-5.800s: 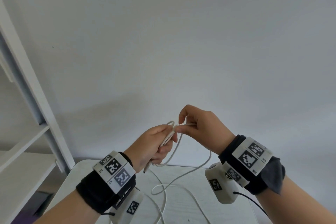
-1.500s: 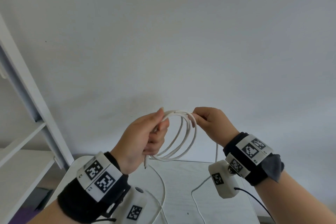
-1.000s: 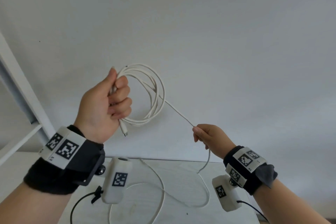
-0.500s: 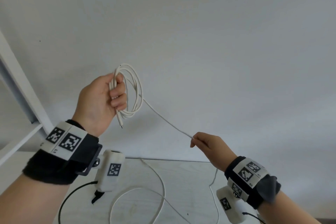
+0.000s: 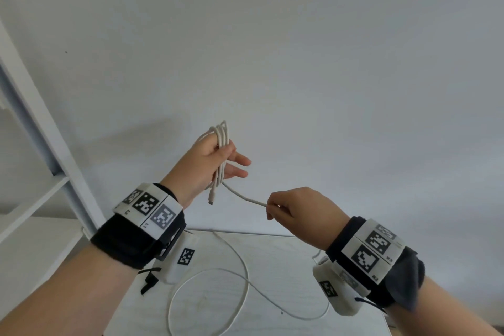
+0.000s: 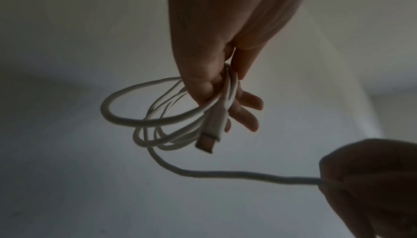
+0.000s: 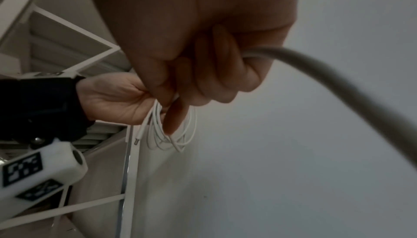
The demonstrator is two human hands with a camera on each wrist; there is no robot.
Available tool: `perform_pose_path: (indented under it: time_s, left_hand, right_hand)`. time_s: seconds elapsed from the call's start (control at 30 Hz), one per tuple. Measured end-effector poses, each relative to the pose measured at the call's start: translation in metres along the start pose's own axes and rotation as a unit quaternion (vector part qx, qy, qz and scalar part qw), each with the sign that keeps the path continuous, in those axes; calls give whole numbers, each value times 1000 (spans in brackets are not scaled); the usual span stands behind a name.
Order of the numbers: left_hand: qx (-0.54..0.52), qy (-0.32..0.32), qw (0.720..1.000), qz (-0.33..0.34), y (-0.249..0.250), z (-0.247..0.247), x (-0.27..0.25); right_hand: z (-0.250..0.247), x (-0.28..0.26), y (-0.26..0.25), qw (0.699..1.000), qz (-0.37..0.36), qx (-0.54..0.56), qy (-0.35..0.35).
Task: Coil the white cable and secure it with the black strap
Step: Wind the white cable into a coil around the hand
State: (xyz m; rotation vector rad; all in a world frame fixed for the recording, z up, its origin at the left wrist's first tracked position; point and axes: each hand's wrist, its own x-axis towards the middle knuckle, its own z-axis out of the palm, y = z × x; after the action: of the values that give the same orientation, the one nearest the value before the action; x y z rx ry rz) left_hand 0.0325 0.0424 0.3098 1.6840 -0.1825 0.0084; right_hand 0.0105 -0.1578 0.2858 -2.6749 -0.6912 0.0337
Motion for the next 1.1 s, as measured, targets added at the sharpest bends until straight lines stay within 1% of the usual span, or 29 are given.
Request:
perform_pose_path:
  time_s: [0.27, 0.4, 0.6, 0.67, 0.87, 1.03, 1.1]
  left_hand:
    - [92, -71, 993, -15, -7, 13, -3]
    - [107, -101, 989, -28, -13, 19, -6]
    - [121, -155, 980, -21, -22, 26, -12]
    - [125, -166, 978, -20, -23, 29, -15]
    - [80, -142, 984, -67, -27, 39, -25]
    - [49, -113, 988, -96, -35, 41, -31]
    - [32, -112, 988, -101, -36, 42, -33]
  right_hand:
    - [-8, 4, -14, 998, -60, -26, -3]
    - [-11, 4, -16, 997, -79, -24, -5]
    - [-16, 7, -20, 996, -91, 7, -10]
    - [-14, 9, -18, 996, -90, -1, -17]
    - [-12, 11, -13, 995, -91, 25, -17]
    - [-17, 13, -10, 996, -75, 38, 25]
    - [-18, 14, -9, 996, -75, 30, 35]
